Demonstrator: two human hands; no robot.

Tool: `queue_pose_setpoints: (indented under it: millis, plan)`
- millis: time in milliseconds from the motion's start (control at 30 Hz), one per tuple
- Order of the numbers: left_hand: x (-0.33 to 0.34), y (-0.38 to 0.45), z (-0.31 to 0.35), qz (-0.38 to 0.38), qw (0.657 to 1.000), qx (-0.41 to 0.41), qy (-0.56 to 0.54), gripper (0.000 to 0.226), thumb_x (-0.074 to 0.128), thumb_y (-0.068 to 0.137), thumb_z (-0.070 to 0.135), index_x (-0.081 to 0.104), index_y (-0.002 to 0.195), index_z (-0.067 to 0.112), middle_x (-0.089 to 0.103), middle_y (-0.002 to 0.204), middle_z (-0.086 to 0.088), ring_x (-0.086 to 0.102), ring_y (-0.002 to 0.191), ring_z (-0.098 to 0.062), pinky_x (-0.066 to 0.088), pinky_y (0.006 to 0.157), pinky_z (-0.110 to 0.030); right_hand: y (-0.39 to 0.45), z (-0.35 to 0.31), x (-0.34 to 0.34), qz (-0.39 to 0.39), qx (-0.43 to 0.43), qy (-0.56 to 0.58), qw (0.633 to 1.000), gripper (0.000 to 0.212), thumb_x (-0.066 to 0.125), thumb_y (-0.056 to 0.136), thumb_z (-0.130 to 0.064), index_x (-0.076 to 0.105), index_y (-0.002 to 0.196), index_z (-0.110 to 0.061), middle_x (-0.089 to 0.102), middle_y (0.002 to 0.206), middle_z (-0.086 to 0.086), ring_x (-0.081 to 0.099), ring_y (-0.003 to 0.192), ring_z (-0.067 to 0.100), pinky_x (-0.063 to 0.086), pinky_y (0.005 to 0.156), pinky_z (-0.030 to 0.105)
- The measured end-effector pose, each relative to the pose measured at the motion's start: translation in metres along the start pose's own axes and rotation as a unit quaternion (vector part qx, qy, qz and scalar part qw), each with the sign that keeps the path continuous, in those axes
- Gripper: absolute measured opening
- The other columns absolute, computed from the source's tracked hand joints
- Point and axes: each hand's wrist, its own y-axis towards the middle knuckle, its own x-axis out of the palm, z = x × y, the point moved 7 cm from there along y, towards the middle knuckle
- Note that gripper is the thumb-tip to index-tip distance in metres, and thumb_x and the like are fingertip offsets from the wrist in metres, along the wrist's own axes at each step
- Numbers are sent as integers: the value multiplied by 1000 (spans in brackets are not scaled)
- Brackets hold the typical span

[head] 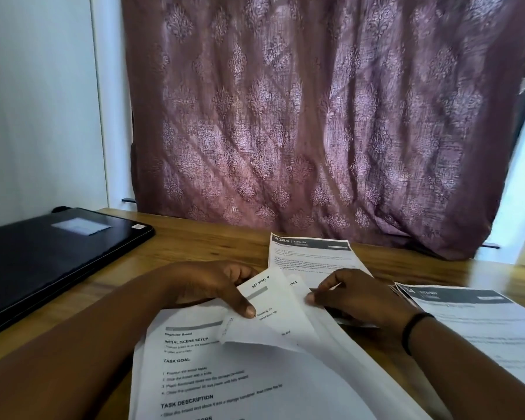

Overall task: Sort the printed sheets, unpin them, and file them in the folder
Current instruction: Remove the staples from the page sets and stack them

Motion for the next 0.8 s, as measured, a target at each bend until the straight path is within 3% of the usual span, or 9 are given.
queue_pose_setpoints:
  millis: [133,267,333,433,533,700,800]
  plan:
    - [0,0,0,-3,1000,5,-4,52,71,79,-1,56,126,12,65,125,-9,59,118,-32,42,105,-53,0,-2,10,-16,12,52,998,38,85,70,-26,64,98,-11,67,80,1,58,60,13,40,42,16]
    - [-1,1,-1,-2,1000,7,-22,54,72,77,-2,55,127,11,64,126,-11,58,119,-33,41,105,-54,-3,1,8,-33,43,105,993,38,84,72,-16,63,102,-10,59,49,-4,49,41,9,35,37,15]
    - [0,0,0,-5,1000,6,-27,53,72,77,-2,55,126,10,64,126,-11,58,119,-33,42,105,-52,-2,1,7,-45,45,117,991,31,82,74,-12,63,98,-9,56,43,-5,47,38,8,36,38,17]
    - [0,0,0,-3,1000,6,-29,51,70,79,-4,55,126,10,64,126,-11,59,118,-32,44,103,-49,-2,-2,9,-56,27,122,991,12,77,78,-7,66,81,-10,57,42,-5,47,35,6,36,38,17]
    - [0,-1,2,-1,1000,9,-27,52,69,79,-4,54,127,8,64,126,-11,59,118,-31,45,103,-47,-2,-4,8,-46,17,143,989,13,74,80,-2,66,73,-9,62,46,-5,53,34,4,38,37,13]
    - [1,-2,3,6,999,14,-37,46,67,80,-8,57,122,9,65,124,-12,60,116,-32,49,98,-42,4,1,-3,-23,12,145,989,9,72,80,0,68,76,-6,69,59,0,62,46,8,44,44,16]
    - [1,-2,3,3,999,13,-46,47,65,81,-10,56,123,6,64,125,-14,60,116,-32,52,95,-40,5,1,-34,39,-25,119,992,13,71,80,0,63,73,-6,61,58,3,53,52,11,41,52,20]
